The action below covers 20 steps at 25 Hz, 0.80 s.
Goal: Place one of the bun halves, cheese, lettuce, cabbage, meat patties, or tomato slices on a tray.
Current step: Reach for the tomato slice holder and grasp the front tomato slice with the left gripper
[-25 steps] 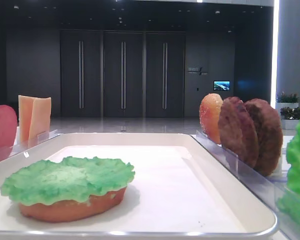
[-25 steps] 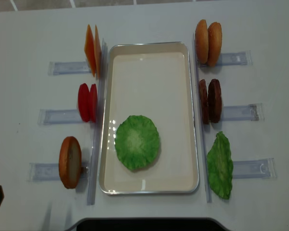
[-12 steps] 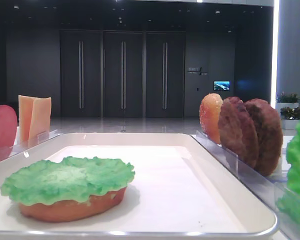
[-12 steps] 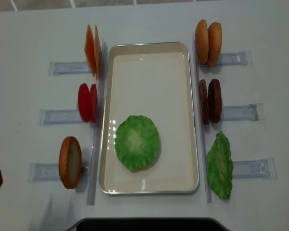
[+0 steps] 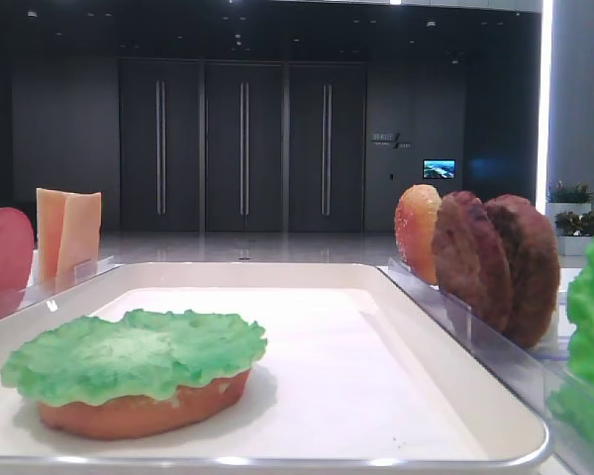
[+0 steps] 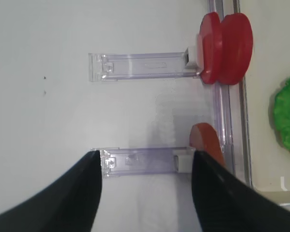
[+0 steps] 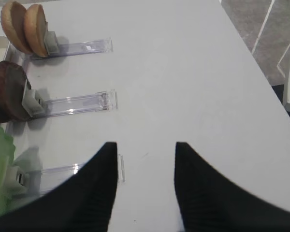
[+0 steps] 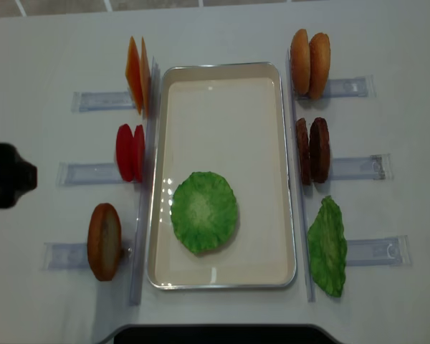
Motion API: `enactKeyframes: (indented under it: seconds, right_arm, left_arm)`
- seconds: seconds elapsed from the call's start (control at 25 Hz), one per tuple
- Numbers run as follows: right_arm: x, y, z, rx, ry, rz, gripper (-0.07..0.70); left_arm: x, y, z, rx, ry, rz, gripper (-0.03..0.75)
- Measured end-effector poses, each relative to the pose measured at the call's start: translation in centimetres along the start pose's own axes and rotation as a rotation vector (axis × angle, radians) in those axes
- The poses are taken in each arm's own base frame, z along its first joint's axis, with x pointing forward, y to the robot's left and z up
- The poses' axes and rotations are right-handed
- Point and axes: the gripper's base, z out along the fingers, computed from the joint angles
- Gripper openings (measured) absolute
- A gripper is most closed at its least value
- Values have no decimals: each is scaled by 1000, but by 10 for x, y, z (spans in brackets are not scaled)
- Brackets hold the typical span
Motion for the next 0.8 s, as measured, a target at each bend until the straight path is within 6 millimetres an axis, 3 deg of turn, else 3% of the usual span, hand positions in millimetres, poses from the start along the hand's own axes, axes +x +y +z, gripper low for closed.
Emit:
enactKeyframes:
  seconds: [0.44,0.64,0.8]
  right_arm:
    - [0,0,0,0,0,0,275]
    - [0,0,0,0,0,0,275]
    - [0,0,0,0,0,0,275]
  left_arm:
    - [-87,-16,67,-19,173,8,454]
    - [-104,-20,91,-27,238,11,454]
    - [-106,-20,95,-28,251,11,454]
